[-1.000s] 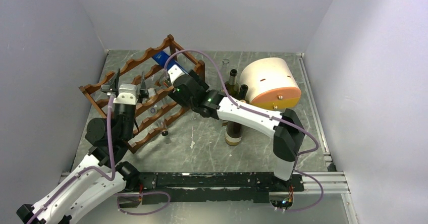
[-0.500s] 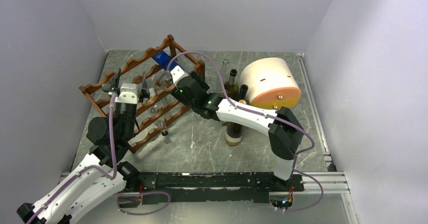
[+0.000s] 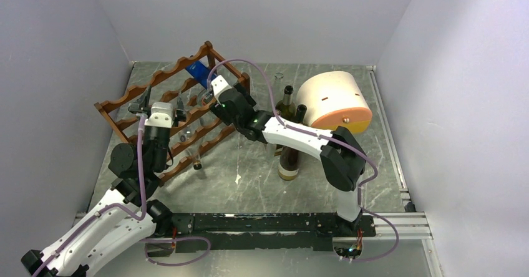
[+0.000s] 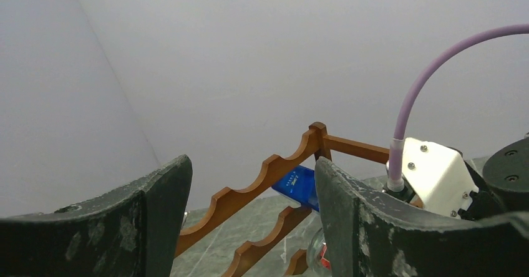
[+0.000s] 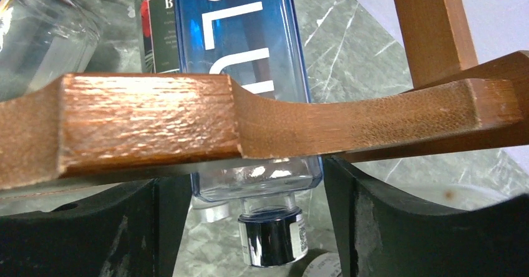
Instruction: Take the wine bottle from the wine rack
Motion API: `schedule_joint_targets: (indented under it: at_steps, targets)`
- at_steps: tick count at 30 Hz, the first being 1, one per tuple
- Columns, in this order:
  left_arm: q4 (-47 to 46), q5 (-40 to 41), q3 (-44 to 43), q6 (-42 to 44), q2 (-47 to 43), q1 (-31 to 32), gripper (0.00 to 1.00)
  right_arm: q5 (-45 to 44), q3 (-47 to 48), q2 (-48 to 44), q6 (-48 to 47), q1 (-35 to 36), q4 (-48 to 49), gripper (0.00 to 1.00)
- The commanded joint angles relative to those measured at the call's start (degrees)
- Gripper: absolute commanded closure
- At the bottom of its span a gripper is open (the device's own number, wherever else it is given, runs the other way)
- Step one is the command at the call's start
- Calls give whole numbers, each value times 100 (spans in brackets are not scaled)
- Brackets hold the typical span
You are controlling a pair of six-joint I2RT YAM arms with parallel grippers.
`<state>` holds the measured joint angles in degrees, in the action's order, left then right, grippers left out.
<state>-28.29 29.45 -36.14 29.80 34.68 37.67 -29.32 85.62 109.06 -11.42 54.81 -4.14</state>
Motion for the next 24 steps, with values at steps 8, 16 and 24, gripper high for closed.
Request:
schedule_joint_targets:
  at_steps: [8,16,24]
  targets:
    - [-53,-88,-42,0,-47,-32,25,307,-93,62,60,-31,184,51]
    - [-53,-92,-34,-1,6,-36,25,331,-157,-226,201,114,-248,67]
    - [-23,-116,-51,-20,63,-33,26,211,-377,-619,615,192,-719,69]
